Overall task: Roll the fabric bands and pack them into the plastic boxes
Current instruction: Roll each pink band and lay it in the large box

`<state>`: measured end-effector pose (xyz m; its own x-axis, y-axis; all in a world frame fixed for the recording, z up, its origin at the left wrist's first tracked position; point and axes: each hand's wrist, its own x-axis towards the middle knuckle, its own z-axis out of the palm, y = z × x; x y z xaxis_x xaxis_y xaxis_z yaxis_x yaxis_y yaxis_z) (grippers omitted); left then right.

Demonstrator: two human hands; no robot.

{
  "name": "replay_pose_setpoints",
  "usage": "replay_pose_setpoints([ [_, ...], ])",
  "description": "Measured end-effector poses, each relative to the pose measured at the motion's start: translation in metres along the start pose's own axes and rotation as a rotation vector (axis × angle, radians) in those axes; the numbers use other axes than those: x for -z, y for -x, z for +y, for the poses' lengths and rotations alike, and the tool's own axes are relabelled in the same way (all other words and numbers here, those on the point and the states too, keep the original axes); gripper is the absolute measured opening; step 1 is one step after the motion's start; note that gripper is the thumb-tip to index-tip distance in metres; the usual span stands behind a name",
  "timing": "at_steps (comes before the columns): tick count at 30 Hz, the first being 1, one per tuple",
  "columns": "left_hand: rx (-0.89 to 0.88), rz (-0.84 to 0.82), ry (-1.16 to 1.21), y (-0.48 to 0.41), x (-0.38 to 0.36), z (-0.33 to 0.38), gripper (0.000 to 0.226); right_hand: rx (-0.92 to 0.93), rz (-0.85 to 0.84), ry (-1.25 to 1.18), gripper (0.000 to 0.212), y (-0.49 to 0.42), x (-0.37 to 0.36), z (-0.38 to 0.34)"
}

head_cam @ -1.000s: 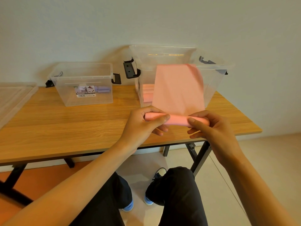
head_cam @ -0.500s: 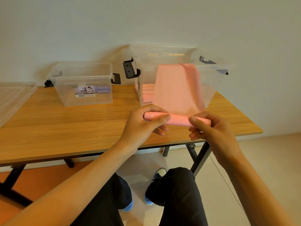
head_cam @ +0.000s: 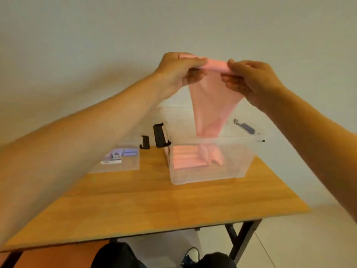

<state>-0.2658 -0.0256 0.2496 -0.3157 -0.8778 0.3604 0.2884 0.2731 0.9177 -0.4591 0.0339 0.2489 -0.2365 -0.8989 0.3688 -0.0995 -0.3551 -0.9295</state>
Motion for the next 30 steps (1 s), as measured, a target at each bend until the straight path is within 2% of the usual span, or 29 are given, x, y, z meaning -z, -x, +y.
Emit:
replay_pose_setpoints([
  [3,-0.028,0.02,0.023,-0.064,0.0,0.063,0.02,0.022,-0.011,-0.038,0.021,-0.063,-0.008,-0.057],
  [6,-0.037,0.037,0.035,-0.099,0.006,0.087,0.019,0.04,-0.003,-0.039,0.021,-0.096,-0.012,-0.088],
  [11,-0.108,0.042,0.074,-0.098,0.015,0.083,0.013,0.135,0.006,0.013,0.016,-0.098,-0.017,-0.096],
  [14,-0.174,0.043,0.078,-0.091,0.016,0.082,0.016,0.224,0.019,0.07,0.023,-0.089,-0.018,-0.096],
  [20,-0.294,0.091,0.028,-0.117,-0.007,0.151,0.027,0.375,0.14,0.075,0.023,-0.108,-0.025,-0.158],
  [26,-0.294,0.137,-0.078,-0.182,-0.016,0.2,0.022,0.223,0.157,-0.012,0.023,-0.17,-0.023,-0.213],
  [28,-0.325,0.143,-0.097,-0.199,-0.02,0.227,0.02,0.253,0.157,-0.014,0.021,-0.19,-0.023,-0.239],
  [30,-0.442,0.124,-0.116,-0.211,-0.023,0.259,0.019,0.351,0.165,-0.023,0.018,-0.205,-0.023,-0.269],
])
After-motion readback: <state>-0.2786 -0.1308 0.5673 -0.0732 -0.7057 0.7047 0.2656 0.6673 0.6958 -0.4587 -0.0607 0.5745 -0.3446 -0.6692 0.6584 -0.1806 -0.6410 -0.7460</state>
